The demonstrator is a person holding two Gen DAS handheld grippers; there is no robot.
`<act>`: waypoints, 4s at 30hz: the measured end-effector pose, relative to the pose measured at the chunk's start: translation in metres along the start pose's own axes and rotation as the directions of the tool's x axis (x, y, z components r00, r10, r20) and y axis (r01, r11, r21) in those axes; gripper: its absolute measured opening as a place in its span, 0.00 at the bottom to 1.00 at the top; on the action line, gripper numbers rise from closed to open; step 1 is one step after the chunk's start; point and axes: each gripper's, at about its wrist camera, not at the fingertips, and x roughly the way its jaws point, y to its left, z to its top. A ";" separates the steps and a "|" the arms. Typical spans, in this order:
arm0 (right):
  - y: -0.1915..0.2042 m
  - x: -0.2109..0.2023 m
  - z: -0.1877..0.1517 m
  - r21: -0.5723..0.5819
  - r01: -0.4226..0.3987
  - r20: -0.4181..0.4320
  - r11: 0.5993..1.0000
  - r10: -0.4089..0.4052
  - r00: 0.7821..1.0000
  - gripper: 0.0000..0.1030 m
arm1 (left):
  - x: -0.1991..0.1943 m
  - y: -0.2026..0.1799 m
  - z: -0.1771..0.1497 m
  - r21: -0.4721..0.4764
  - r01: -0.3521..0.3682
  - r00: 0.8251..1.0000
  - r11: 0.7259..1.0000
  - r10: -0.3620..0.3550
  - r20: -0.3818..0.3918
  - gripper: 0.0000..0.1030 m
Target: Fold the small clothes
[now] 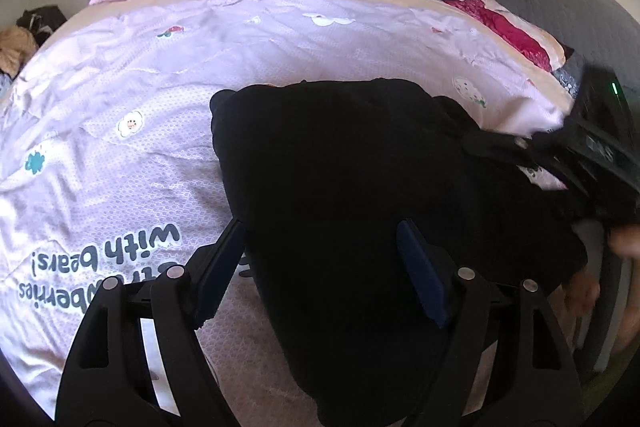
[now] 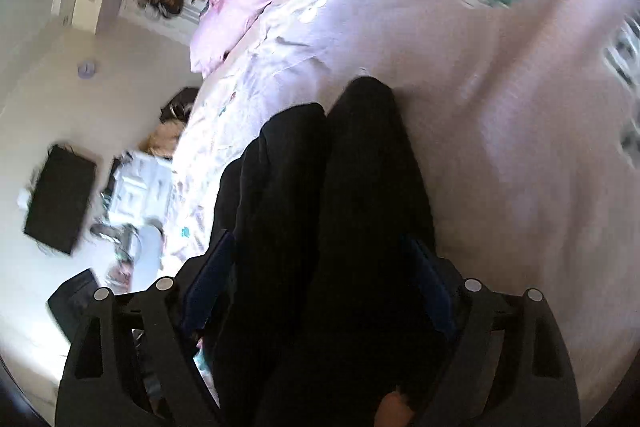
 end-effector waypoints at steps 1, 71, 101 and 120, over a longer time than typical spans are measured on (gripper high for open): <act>0.005 0.001 0.002 -0.036 0.030 0.003 0.999 -0.030 1.000 0.72 | -0.001 0.000 -0.001 0.002 0.001 1.000 1.000 -0.001 0.002 0.68; 0.054 -0.128 -0.150 -0.345 0.442 0.511 0.828 -0.228 0.828 0.96 | -0.094 -0.007 -0.084 -0.027 0.083 0.994 0.996 -0.081 0.079 0.91; 0.040 -0.114 -0.228 -0.302 0.537 0.443 0.788 -0.383 0.811 0.96 | -0.114 -0.006 -0.162 -0.022 0.017 0.995 1.000 -0.015 0.102 0.91; 0.042 -0.110 -0.227 -0.316 0.561 0.445 0.765 -0.403 0.800 0.96 | -0.114 -0.001 -0.161 -0.054 0.005 0.996 0.999 0.000 0.088 0.91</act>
